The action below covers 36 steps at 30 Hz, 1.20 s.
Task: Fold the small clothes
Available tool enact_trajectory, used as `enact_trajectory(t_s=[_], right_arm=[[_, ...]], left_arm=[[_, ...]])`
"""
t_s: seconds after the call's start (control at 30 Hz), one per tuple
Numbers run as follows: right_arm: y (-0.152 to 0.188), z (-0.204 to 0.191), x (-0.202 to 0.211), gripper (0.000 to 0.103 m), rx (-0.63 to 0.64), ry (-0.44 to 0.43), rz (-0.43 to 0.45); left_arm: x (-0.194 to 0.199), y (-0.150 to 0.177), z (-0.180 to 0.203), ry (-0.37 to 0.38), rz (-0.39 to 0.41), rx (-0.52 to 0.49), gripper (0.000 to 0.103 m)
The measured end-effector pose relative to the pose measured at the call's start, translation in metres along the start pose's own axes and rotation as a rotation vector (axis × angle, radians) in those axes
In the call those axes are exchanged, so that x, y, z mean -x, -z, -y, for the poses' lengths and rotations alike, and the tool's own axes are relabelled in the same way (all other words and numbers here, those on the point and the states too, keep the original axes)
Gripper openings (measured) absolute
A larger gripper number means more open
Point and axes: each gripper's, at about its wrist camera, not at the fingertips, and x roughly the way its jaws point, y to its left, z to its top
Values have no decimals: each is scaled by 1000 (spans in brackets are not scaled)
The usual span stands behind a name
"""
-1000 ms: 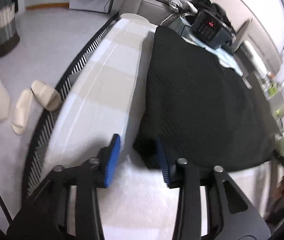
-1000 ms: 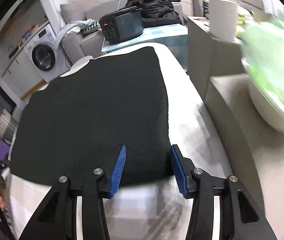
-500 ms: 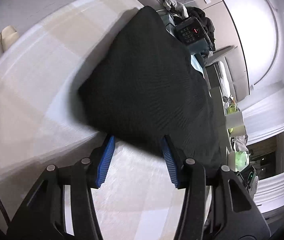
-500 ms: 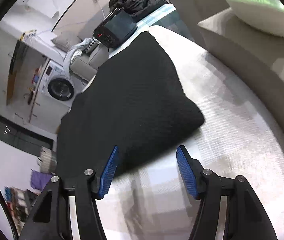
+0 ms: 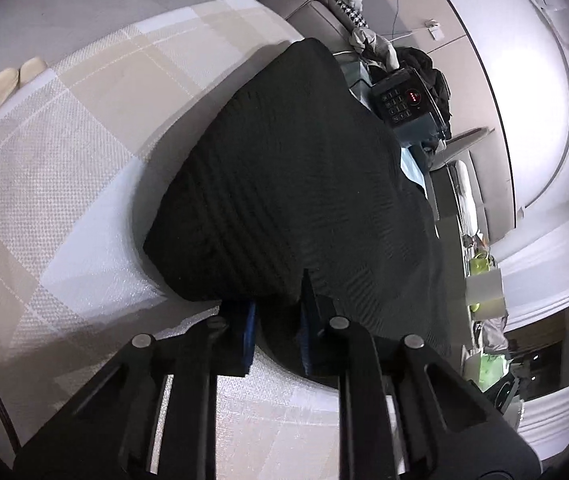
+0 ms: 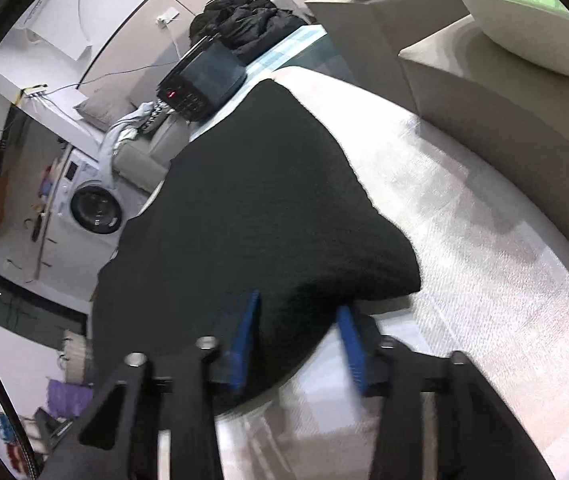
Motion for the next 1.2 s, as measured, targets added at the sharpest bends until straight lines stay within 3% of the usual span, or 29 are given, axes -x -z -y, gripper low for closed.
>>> enact_trajectory(t_s=[0.1,0.2,0.43,0.73,0.93,1.03,1.07,1.13,1.2], right_arm=[[3,-3,1,12,24,2,10],[10,-7,7,8,63,1,15],[30,-5,19,7,103,-19,-21],[83,5,66,6,183,-51,-47],[125,21,103,6,218,-80,-46],[130,19,108,6,302,-85,-116],[128,18,108,11,306,-81,-133],[121,19,114,24,322,-64,-156],[111,21,129,56,381,-35,-140]], left_arm=[[8,4,1,-9,10,-48,11],[15,7,-1,-14,15,-70,11],[39,25,-9,-43,13,-119,11],[106,91,-36,-110,5,-242,11],[143,127,-51,-93,-21,-300,11],[153,133,-59,-95,-64,-312,18],[158,131,-64,-92,-78,-299,24],[168,131,-69,-85,-85,-285,27],[180,129,-70,-90,-77,-299,28]])
